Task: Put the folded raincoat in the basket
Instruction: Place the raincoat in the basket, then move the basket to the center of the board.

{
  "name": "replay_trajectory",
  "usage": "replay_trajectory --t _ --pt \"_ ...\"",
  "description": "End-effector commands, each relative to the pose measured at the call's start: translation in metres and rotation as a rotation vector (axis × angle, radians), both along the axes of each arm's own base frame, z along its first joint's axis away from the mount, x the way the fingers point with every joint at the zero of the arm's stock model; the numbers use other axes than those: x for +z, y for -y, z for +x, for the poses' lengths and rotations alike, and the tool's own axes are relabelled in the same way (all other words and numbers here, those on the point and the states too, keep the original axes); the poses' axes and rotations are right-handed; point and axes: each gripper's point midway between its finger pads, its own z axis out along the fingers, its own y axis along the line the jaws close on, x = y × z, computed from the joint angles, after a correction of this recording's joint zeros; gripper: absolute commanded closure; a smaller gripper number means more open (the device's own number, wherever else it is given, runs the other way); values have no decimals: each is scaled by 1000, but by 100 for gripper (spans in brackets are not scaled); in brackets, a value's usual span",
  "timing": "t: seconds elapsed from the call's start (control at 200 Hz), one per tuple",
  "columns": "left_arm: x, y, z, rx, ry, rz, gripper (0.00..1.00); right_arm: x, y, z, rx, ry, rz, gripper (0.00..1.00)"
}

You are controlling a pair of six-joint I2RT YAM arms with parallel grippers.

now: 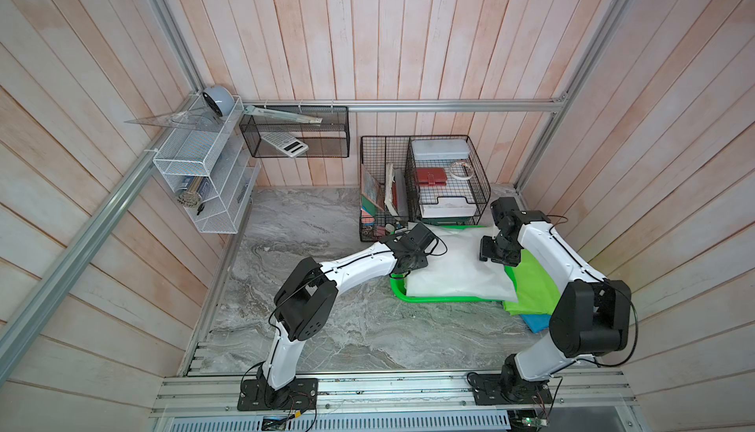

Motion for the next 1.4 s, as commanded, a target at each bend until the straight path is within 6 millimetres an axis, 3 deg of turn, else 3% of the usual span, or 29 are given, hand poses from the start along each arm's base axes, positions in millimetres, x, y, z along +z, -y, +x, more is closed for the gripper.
replay_trajectory --t 0.0,0.135,0.23,0.37,0.635,0.875,1.01,1.15,1.305,1.395 --pt "60 -6 2 -17 96 -9 40 34 7 -1 -23 58 -29 35" --pt "89 -24 3 -7 147 15 37 56 23 -6 -41 82 -120 33" --pt "90 -33 0 -4 136 10 39 65 33 -7 -60 105 -170 30" --pt "86 -45 -6 -2 123 33 41 65 22 -7 -39 146 -107 32" --pt "49 -62 -12 9 51 71 41 41 7 -7 -54 197 -5 58" --pt "19 -73 -10 22 11 143 41 22 -2 -9 -35 133 41 58" --pt "-2 -68 -12 7 -34 138 44 19 -10 -10 -10 76 76 57" --pt "-18 -67 -13 2 -61 148 51 21 -17 -11 17 42 107 57" --pt "-23 -84 -13 34 -66 170 74 34 -19 -13 21 84 123 56" --pt "-23 -104 -14 67 -74 183 87 44 -19 -14 24 109 125 51"
